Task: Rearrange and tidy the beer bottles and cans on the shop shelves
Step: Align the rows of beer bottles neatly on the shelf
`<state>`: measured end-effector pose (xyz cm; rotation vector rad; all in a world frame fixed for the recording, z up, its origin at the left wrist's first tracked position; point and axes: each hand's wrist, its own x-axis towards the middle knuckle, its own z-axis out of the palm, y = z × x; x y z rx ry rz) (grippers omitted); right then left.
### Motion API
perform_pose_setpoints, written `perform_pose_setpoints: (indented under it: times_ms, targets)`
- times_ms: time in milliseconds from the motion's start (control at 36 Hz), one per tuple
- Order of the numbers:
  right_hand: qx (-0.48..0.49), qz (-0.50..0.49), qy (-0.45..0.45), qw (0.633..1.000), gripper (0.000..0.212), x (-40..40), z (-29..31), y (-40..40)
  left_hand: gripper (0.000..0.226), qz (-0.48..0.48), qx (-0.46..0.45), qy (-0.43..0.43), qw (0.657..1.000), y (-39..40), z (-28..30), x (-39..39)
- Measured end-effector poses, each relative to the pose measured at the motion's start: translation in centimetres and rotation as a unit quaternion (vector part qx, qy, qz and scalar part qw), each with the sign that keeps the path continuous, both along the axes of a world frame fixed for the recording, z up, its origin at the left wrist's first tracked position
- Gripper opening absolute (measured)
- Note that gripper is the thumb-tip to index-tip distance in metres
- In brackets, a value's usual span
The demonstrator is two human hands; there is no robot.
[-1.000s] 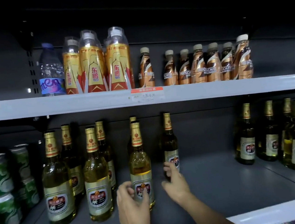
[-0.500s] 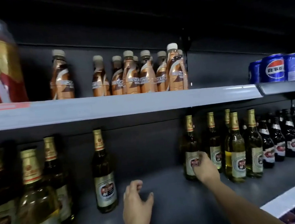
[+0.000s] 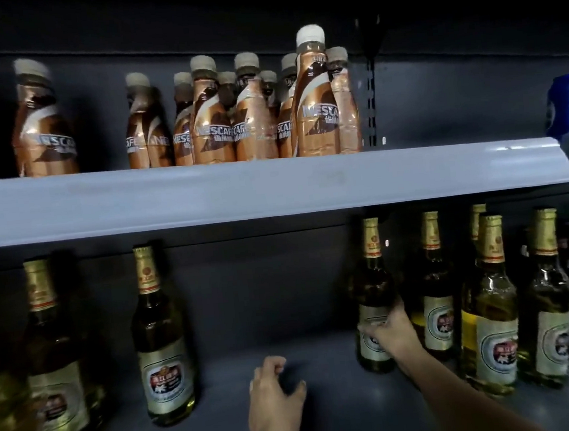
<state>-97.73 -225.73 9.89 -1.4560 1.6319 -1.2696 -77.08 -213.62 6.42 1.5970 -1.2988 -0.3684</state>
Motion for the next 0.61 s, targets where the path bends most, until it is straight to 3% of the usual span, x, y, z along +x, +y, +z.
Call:
perform_pose_setpoints:
  times_ms: [111, 194, 389, 528, 611]
  targets:
    - [0.034, -0.034, 0.064, 0.997, 0.097, -1.2, -2.3, -3.7, 0.049, -0.002, 0.004, -0.005, 1.000, -0.4, -0.3, 1.1]
    - [0.024, -0.055, 0.096, 0.994, 0.092, 0.8, 0.1, 0.4, 0.049, -0.014, 0.015, -0.010, 1.000, -0.7, -0.3, 1.6]
    - [0.014, -0.007, 0.081, 0.997, 0.089, 6.3, 1.5, 4.3, 0.042, -0.056, 0.031, -0.007, 0.998, -1.9, -0.8, 2.2]
    - [0.013, 0.034, 0.054, 0.998, 0.088, 10.4, 1.8, 5.6, 0.078, -0.101, 0.044, 0.045, 0.993, -2.6, -0.9, 3.0]
    - [0.012, 0.041, 0.077, 0.996, 0.086, 12.2, 2.2, 6.2, 0.085, -0.106, 0.035, 0.053, 0.992, -2.8, -1.1, 3.4]
